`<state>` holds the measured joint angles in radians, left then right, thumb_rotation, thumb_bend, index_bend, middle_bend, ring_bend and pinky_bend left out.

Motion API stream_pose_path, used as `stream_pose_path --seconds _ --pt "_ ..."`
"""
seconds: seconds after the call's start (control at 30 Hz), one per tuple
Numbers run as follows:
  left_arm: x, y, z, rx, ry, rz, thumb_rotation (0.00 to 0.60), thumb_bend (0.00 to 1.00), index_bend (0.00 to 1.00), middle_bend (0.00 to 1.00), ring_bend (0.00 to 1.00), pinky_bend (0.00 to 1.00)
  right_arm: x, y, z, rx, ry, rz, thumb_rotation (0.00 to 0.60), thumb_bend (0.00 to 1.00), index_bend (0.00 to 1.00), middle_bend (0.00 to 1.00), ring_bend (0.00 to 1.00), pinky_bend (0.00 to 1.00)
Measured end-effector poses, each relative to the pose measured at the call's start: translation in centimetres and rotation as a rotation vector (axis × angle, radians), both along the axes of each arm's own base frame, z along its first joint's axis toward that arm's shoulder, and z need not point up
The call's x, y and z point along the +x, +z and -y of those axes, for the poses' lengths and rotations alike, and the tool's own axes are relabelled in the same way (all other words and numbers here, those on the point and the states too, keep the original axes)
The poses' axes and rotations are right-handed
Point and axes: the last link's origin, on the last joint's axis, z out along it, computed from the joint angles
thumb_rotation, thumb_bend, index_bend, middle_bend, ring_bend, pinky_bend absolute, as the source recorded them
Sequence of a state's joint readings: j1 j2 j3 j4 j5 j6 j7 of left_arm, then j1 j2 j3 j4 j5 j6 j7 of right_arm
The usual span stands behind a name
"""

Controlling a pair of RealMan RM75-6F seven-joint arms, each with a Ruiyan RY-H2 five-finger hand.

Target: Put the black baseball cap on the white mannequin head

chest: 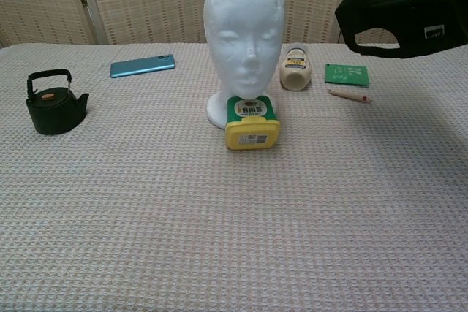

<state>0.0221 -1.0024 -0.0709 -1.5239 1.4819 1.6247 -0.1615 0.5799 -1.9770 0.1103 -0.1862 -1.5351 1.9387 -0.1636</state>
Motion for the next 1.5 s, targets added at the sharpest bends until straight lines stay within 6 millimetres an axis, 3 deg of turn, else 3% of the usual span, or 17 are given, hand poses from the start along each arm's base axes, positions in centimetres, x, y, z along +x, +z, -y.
stream_pose_path --seconds 0.43,0.87,1.17,1.5 --pt "-0.2 -0.1 -0.5 -0.005 0.023 0.003 0.600 0.25 0.07 0.00 0.00 0.16 8.2 -0.7 2.0 -0.158 0.164 -0.002 0.600 0.70 0.78 0.69 0.78 0.97" --pt "-0.5 -0.3 -0.7 -0.031 0.038 0.010 0.600 0.25 0.07 0.00 0.00 0.16 18.3 -3.4 4.4 -0.218 0.202 -0.103 0.600 0.70 0.78 0.69 0.78 0.97" --pt "-0.5 -0.2 -0.4 -0.031 0.031 0.015 0.600 0.25 0.07 0.00 0.00 0.16 21.5 -6.4 5.7 -0.209 0.176 -0.150 0.600 0.70 0.78 0.69 0.78 0.97" --pt "-0.4 0.0 0.3 -0.038 0.013 0.021 0.600 0.25 0.07 0.00 0.00 0.16 22.5 -10.2 4.9 -0.161 0.184 -0.209 0.600 0.70 0.79 0.69 0.78 0.97"
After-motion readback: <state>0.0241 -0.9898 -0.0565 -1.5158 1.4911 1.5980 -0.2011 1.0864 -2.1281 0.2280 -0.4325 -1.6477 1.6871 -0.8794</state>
